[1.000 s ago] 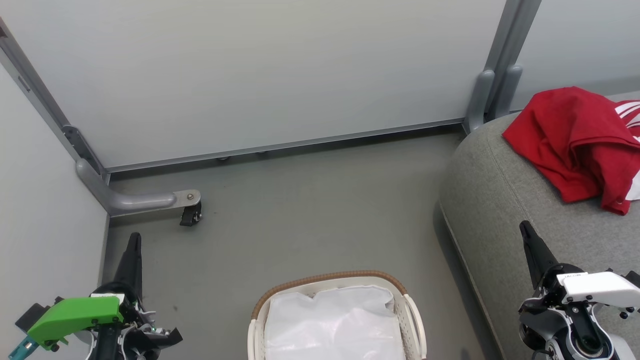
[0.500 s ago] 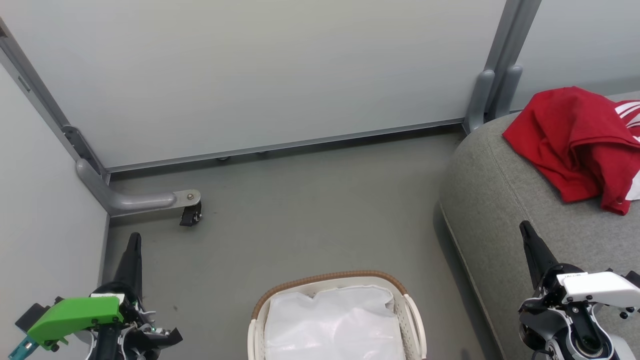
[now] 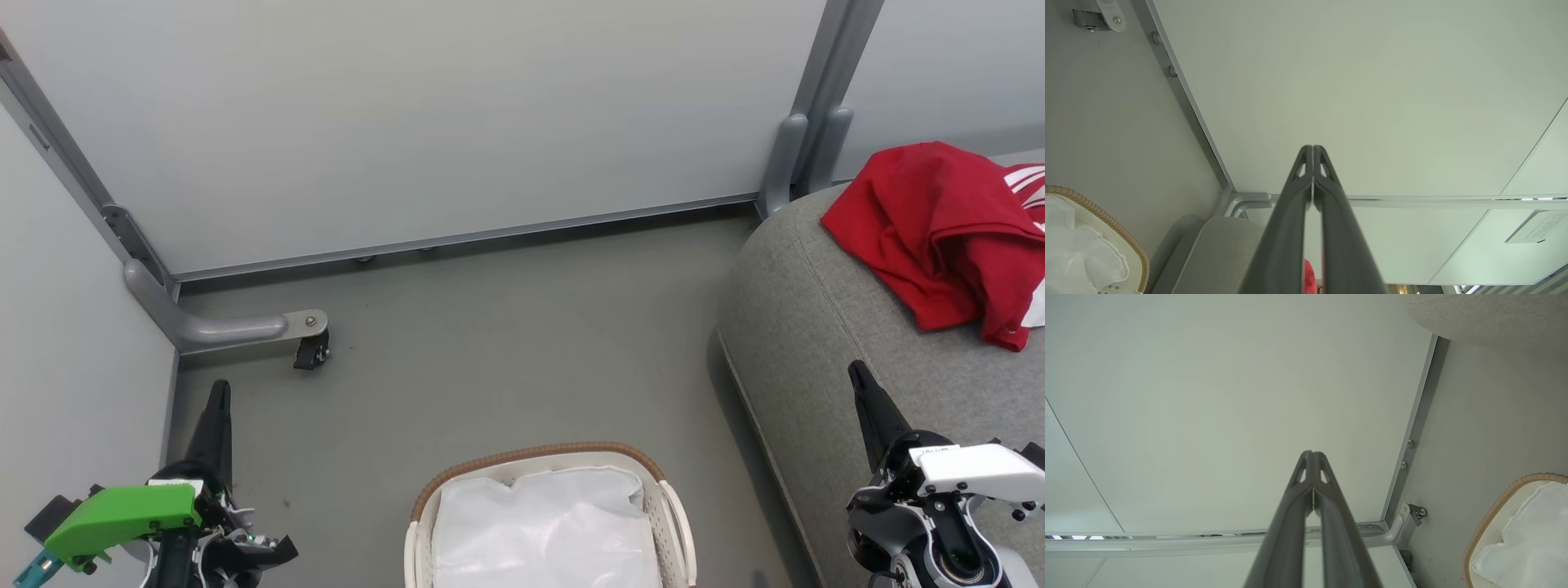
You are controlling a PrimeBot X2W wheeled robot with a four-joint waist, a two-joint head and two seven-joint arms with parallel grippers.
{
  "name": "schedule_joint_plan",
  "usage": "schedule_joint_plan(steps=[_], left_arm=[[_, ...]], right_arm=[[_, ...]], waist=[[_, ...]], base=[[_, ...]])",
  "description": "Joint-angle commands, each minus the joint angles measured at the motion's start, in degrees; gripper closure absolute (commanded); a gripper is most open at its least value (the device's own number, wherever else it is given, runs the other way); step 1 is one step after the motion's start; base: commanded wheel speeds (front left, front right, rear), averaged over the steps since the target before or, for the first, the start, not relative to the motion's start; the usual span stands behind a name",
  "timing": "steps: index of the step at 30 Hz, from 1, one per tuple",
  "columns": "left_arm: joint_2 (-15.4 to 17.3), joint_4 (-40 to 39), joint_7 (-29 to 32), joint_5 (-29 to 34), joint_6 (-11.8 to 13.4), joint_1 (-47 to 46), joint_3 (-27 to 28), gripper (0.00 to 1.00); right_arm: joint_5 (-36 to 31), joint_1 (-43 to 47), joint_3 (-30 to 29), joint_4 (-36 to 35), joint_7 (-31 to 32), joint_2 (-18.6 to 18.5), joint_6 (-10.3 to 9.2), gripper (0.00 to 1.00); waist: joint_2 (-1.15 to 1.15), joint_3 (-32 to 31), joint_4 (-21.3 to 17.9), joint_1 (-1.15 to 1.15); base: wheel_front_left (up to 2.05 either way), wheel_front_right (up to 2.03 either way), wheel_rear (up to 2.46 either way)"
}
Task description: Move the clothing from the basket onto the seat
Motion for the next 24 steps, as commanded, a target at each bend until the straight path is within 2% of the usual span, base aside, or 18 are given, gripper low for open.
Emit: schedule_joint_plan(steps=[1,24], left_arm=[[0.3,-0.1,0.2,-0.2,-0.4,-0.6,0.1,1.00],[0.3,-0.1,0.2,-0.2,-0.4,-0.6,0.1,1.00]], right_arm=[[0.2,0.6,-0.1,-0.2,0.2,-0.3,-0.02,1.00],[0.2,0.6,-0.1,-0.2,0.2,-0.3,-0.02,1.00]], waist=[[0.00,0.0,0.0,0.00],[0.00,0.0,0.0,0.00]], base=[[0.00,0.00,0.00],[0.00,0.00,0.00]])
